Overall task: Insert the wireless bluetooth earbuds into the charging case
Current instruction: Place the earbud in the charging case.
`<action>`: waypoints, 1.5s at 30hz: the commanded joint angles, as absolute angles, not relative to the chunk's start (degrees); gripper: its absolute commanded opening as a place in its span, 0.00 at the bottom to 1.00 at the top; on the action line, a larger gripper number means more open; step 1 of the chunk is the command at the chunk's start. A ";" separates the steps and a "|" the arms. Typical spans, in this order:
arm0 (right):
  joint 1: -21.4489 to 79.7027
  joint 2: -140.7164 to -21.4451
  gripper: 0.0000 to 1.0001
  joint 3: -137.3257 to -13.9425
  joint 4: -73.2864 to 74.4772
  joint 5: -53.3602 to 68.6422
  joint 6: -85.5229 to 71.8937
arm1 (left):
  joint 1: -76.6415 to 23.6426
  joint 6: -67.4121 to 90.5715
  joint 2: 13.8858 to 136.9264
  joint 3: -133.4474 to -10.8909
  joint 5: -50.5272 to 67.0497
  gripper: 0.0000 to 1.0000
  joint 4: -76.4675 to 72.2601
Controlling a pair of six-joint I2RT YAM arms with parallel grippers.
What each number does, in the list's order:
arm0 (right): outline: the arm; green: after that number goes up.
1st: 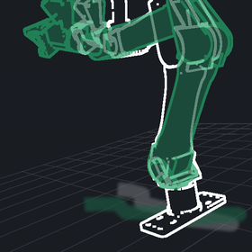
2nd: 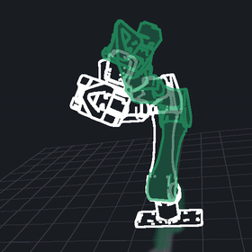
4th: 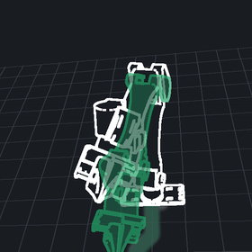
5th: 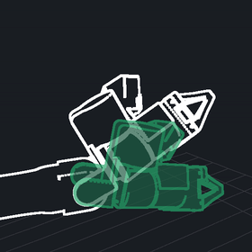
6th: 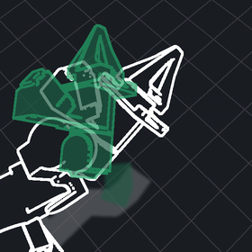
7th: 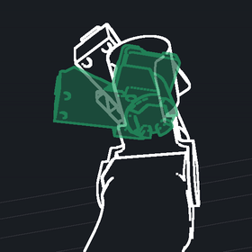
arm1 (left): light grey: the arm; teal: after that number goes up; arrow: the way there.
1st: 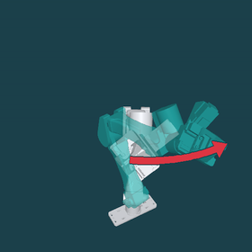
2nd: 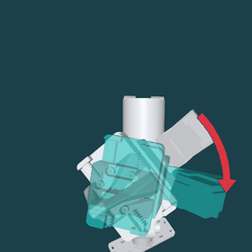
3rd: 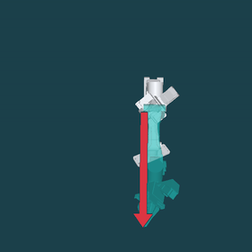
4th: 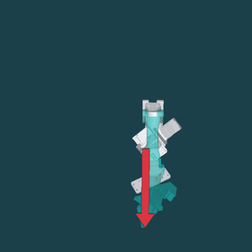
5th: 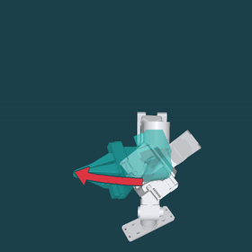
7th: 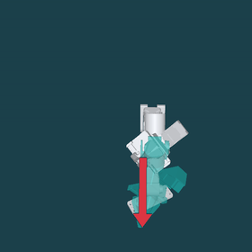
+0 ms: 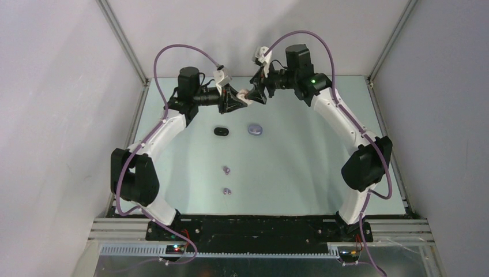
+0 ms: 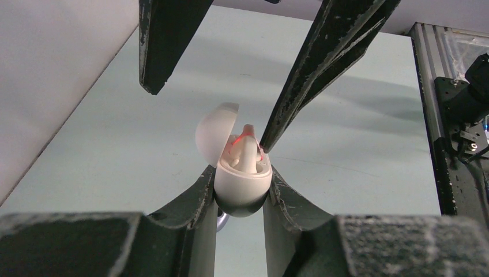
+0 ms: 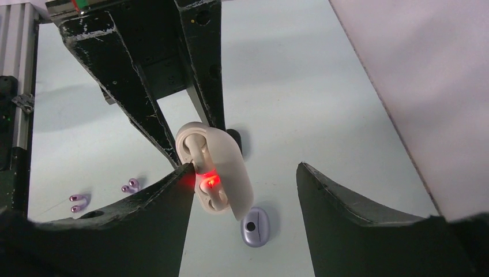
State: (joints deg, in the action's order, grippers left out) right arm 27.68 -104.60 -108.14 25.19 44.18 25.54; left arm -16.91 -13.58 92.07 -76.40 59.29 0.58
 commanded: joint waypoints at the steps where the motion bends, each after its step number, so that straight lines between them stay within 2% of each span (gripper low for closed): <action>1: 28.63 -105.01 0.69 -110.69 24.93 41.74 27.37 | -17.23 -14.90 91.53 -79.23 61.14 0.00 -0.41; 12: 30.52 -105.45 0.65 -110.06 24.72 35.19 29.24 | -17.23 -14.97 91.71 -79.13 61.15 0.00 -0.35; 18: 29.02 -102.76 0.68 -109.31 25.99 41.39 28.40 | -17.00 -15.14 91.58 -78.77 60.65 0.00 -0.37; 41: 28.78 -106.34 0.70 -110.45 21.54 38.14 19.62 | -17.41 -15.86 91.49 -78.43 61.20 0.00 -0.42; 45: 28.44 -105.49 0.73 -109.92 22.96 42.62 21.04 | -17.34 -14.76 91.60 -78.35 60.63 0.00 -0.84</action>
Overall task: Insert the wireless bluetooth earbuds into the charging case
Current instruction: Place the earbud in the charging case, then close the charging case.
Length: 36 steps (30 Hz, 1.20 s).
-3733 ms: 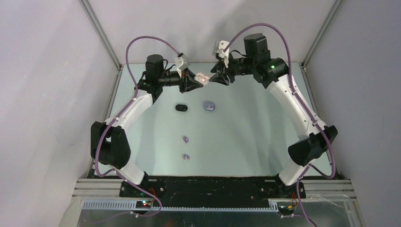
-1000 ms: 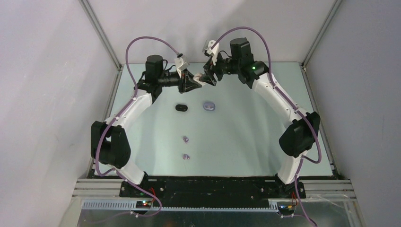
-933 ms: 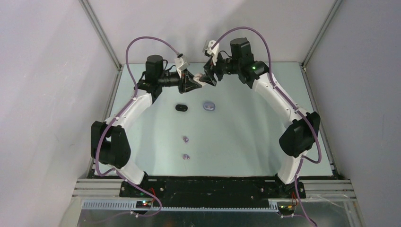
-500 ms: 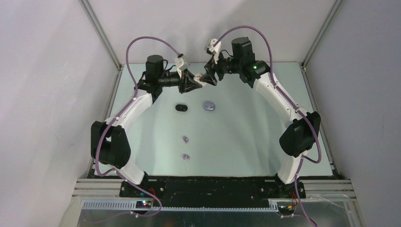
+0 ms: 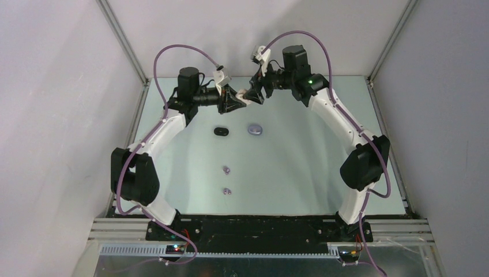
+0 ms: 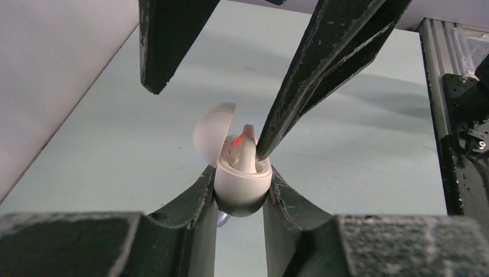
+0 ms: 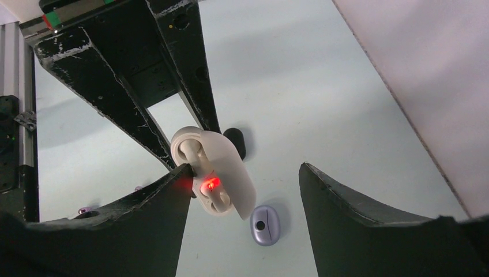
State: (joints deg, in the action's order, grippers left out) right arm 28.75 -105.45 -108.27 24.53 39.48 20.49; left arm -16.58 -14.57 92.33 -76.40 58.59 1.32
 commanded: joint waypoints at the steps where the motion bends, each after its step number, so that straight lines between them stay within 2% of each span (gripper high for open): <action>1: 28.11 -104.55 0.74 -109.70 24.24 45.04 23.10 | -17.28 -14.37 91.59 -78.29 60.18 0.00 -1.27; 4: 26.55 -102.56 0.80 -109.23 27.17 53.43 27.07 | -17.02 -12.55 91.62 -77.47 59.29 0.00 -2.42; 7: 25.50 -100.96 0.83 -109.27 30.31 55.44 30.56 | -16.99 -12.15 91.60 -77.08 59.03 0.00 -2.84; 20: 27.13 -104.77 0.84 -110.63 30.28 51.29 34.76 | -16.97 -10.70 91.99 -76.91 60.00 0.00 -3.74; 24: 29.15 -104.95 0.82 -111.86 32.15 50.62 36.68 | -16.61 -2.77 92.68 -76.18 57.71 0.00 -10.17; 29: 31.83 -99.06 0.82 -104.75 32.04 42.85 43.71 | -14.96 16.60 95.14 -74.83 51.95 0.00 -21.03; 32: 32.51 -96.77 0.82 -101.43 27.81 32.44 43.64 | -14.62 19.63 95.76 -73.80 51.51 0.00 -24.62; 36: 30.32 -96.83 0.83 -100.96 22.27 27.08 38.73 | -14.50 19.39 95.68 -72.94 51.89 0.00 -22.71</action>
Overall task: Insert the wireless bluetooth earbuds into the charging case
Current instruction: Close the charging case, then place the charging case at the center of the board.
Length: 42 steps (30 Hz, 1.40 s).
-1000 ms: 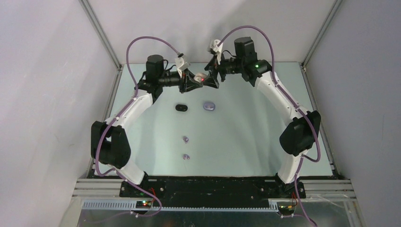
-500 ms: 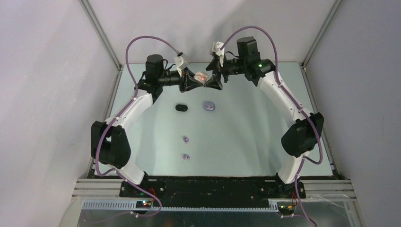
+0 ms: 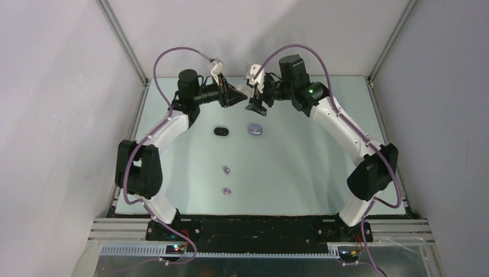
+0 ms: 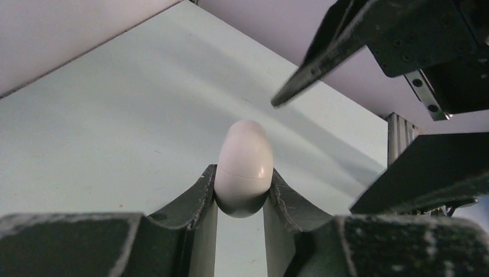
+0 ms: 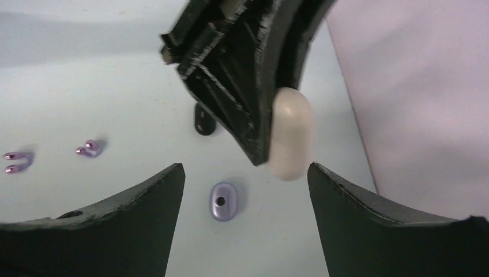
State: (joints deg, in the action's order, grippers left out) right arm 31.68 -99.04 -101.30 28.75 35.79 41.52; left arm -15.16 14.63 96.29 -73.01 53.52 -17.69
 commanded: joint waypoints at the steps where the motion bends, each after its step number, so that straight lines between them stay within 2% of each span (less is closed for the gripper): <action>1: 29.79 -96.96 0.83 -101.13 21.85 27.12 37.68 | -14.32 18.54 95.61 -72.62 52.05 0.00 -22.21; 6: 25.03 -97.85 0.83 -100.63 26.36 32.87 35.73 | -12.52 10.79 93.47 -72.40 51.33 0.00 -8.91; 13: 22.53 -96.68 0.80 -91.33 29.07 36.47 38.87 | -5.23 11.05 89.90 -67.57 42.78 0.04 10.70; 19: 22.51 -99.29 0.73 -88.42 33.28 36.54 42.09 | 3.31 14.54 87.10 -59.67 37.28 0.00 15.32; 24: 22.73 -105.13 0.68 -89.78 34.94 34.12 43.30 | 8.14 15.96 90.31 -55.81 35.43 0.00 16.39; 36: 23.35 -114.35 0.68 -95.23 35.85 30.33 48.22 | 8.52 15.00 105.16 -57.93 44.03 0.02 17.23; 39: 23.50 -115.11 0.67 -96.07 35.94 29.99 48.74 | 8.55 12.77 108.55 -60.22 43.79 0.14 20.51; 41: 23.55 -115.78 0.68 -96.89 36.41 29.90 49.15 | 8.53 11.04 110.04 -61.31 43.93 0.35 23.50; 42: 23.51 -116.03 0.68 -97.18 36.62 30.00 49.23 | 8.48 10.87 110.30 -61.59 43.52 0.76 24.32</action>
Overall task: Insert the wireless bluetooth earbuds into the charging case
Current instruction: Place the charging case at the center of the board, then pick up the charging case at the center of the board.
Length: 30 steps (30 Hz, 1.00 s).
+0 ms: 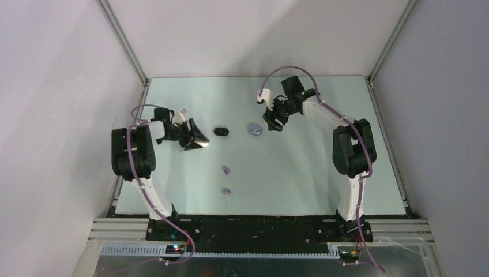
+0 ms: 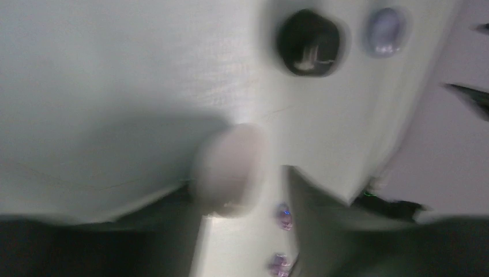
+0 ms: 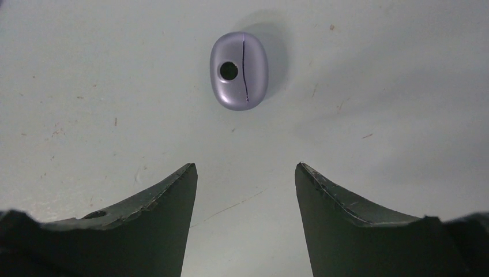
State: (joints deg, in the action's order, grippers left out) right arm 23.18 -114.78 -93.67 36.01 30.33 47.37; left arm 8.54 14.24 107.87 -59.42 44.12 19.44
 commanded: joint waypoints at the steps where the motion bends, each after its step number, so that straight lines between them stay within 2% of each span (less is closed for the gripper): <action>1: 23.48 -116.55 0.68 -97.86 36.84 30.07 49.40 | 8.38 10.66 110.35 -62.55 43.07 0.88 26.76; 2: 23.52 -116.81 0.68 -98.19 36.96 30.17 49.44 | 8.37 9.63 110.53 -63.27 41.31 0.97 28.63; 3: 23.48 -117.40 0.68 -98.84 37.04 30.25 49.47 | 8.24 8.55 110.86 -66.02 39.95 0.98 34.82; 7: 23.82 -119.11 0.69 -100.77 37.06 30.55 49.41 | 8.17 -1.36 114.51 -76.48 35.43 1.00 57.64; 10: 24.29 -120.10 0.71 -101.42 36.31 30.00 49.38 | 8.24 -6.32 110.84 -78.98 35.74 1.00 62.45; 19: 25.73 -125.75 0.72 -106.82 38.22 33.25 52.11 | 4.70 -2.09 93.93 -87.93 36.97 1.00 49.67; 21: 26.01 -127.16 0.72 -108.38 38.27 32.96 52.62 | 2.31 0.27 89.43 -89.29 31.47 1.00 43.95; 23: 26.28 -128.53 0.73 -109.96 38.27 32.93 52.98 | 1.23 5.75 83.20 -84.32 24.24 1.00 32.35; 24: 26.37 -128.95 0.73 -110.44 38.25 32.90 53.06 | 1.03 8.72 79.67 -78.96 17.02 1.00 23.76; 27: 26.57 -130.54 0.75 -112.02 37.84 33.72 53.20 | 0.79 19.28 80.03 -76.07 5.49 1.00 22.85; 30: 26.79 -131.47 0.75 -112.37 38.25 34.79 54.04 | 0.63 12.02 80.64 -75.73 15.25 1.00 21.77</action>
